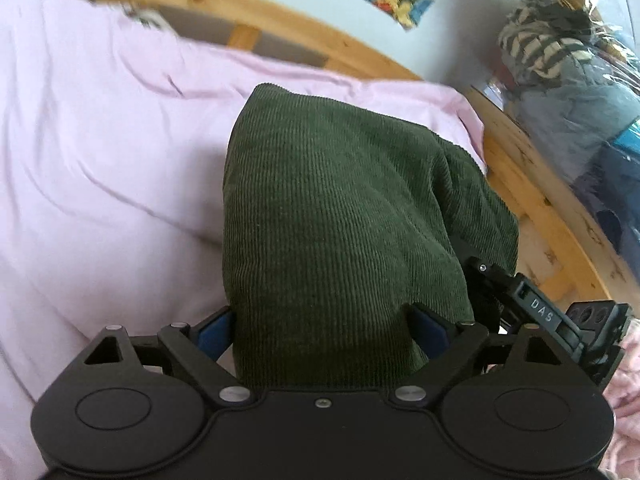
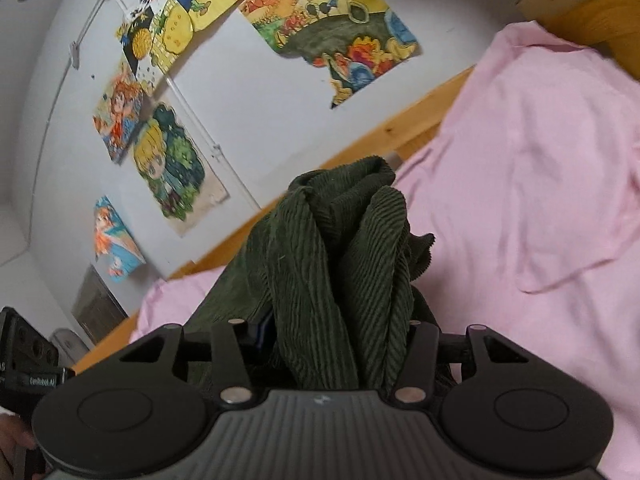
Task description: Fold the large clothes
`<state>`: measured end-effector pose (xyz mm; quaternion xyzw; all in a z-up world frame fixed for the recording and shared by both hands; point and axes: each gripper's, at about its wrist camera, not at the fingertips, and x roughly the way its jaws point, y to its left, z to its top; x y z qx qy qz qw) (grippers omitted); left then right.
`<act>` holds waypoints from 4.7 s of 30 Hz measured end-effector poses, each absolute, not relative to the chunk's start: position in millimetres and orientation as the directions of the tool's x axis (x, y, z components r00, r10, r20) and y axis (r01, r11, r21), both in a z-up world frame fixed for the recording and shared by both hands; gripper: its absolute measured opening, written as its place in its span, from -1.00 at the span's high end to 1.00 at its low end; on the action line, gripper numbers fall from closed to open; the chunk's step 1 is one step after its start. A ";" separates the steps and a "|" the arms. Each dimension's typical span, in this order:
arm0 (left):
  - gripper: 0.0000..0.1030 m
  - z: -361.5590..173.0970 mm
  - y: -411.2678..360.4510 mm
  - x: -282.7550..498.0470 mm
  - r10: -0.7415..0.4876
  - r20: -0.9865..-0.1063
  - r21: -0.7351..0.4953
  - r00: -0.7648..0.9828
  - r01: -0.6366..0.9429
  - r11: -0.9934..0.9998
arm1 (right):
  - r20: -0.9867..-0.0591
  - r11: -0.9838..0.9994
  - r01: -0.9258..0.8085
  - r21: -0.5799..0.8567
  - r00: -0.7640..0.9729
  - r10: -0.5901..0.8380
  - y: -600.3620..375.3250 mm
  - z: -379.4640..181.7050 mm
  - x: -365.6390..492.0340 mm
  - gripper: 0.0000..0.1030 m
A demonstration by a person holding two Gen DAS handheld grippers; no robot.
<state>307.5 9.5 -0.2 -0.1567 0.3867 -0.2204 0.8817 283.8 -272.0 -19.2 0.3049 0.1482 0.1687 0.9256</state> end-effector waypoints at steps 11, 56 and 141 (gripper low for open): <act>-0.90 -56.7 46.6 309.8 -0.438 -0.628 -0.471 0.643 0.134 0.872 | -0.328 0.785 -0.127 0.607 0.859 0.392 -238.5 -75.9 334.5 -0.69; -0.99 27.7 20.1 50.4 -0.164 -0.400 -0.078 0.902 0.145 0.986 | -0.214 0.989 0.029 0.147 0.977 0.003 -179.7 46.0 21.6 -1.00; -0.99 -7.4 31.6 52.6 -0.136 -0.466 -0.050 0.874 0.128 0.991 | -0.279 0.996 0.059 0.059 0.959 -0.040 -168.2 30.0 33.4 -1.00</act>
